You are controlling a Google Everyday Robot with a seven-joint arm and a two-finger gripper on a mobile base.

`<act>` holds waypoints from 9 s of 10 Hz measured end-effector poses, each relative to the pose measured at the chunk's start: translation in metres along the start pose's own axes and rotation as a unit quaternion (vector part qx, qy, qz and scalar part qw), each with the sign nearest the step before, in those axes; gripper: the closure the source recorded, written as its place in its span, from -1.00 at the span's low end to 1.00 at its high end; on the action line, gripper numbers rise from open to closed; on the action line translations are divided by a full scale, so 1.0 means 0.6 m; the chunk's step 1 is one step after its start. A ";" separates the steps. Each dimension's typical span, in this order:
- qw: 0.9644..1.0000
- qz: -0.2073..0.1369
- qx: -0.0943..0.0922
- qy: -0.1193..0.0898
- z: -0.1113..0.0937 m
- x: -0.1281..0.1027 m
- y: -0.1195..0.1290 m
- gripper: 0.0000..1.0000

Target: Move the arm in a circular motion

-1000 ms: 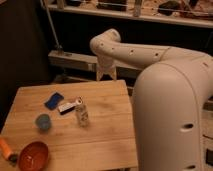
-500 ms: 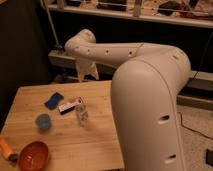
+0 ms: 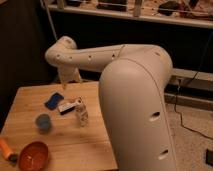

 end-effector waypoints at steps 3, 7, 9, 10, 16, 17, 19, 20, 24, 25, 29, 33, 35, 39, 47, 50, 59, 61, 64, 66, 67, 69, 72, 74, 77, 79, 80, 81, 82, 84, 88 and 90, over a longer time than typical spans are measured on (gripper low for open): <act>0.998 -0.065 -0.014 -0.008 -0.009 0.032 0.078 -0.30; 0.989 -0.148 -0.005 0.001 -0.020 0.119 0.153 -0.30; 0.982 -0.188 0.001 0.007 -0.025 0.176 0.191 -0.30; 0.979 -0.205 0.002 0.009 -0.028 0.204 0.209 -0.30; 0.984 -0.177 0.004 0.026 -0.050 0.384 0.173 -0.30; 0.988 -0.151 0.005 0.030 -0.048 0.407 0.144 -0.30; 0.995 -0.095 0.008 0.038 -0.046 0.447 0.081 -0.30; 0.997 -0.059 0.015 0.037 -0.046 0.466 0.034 -0.30; 0.996 0.074 0.052 0.027 -0.059 0.495 -0.159 -0.30; 0.992 0.109 0.064 0.025 -0.063 0.494 -0.216 -0.30; 0.959 0.252 0.123 0.032 -0.084 0.445 -0.456 -0.30; 0.944 0.303 0.126 0.027 -0.094 0.309 -0.507 -0.30; 0.941 0.314 0.116 0.039 -0.081 0.250 -0.492 -0.30; 0.944 0.302 0.113 0.066 -0.049 0.153 -0.428 -0.30; 0.977 0.185 0.074 0.070 0.014 0.011 -0.217 -0.30; 0.990 0.113 0.053 0.061 0.027 -0.022 -0.106 -0.30; 0.995 -0.075 0.008 0.072 0.029 0.077 0.125 -0.30; 0.989 -0.129 0.011 0.077 0.025 0.138 0.165 -0.30; 0.979 -0.188 0.019 0.074 0.008 0.229 0.200 -0.30; 0.978 -0.198 0.024 0.060 -0.010 0.277 0.202 -0.30; 0.980 -0.191 0.025 0.054 -0.019 0.306 0.190 -0.30; 0.986 -0.159 0.022 0.053 -0.029 0.364 0.155 -0.30; 0.995 -0.076 0.020 0.059 -0.034 0.457 0.067 -0.30; 0.998 -0.018 0.029 0.053 -0.038 0.493 -0.003 -0.30; 0.994 0.087 0.054 0.041 -0.049 0.537 -0.124 -0.30; 0.987 0.140 0.068 0.040 -0.050 0.558 -0.188 -0.30; 0.979 0.181 0.077 0.045 -0.045 0.573 -0.238 -0.30; 0.975 0.201 0.079 0.046 -0.040 0.568 -0.265 -0.30; 0.973 0.211 0.081 0.048 -0.036 0.559 -0.284 -0.30; 0.969 0.229 0.083 0.044 -0.032 0.505 -0.331 -0.30; 0.966 0.242 0.089 0.034 -0.037 0.364 -0.391 -0.30; 0.963 0.250 0.091 0.043 -0.034 0.310 -0.398 -0.30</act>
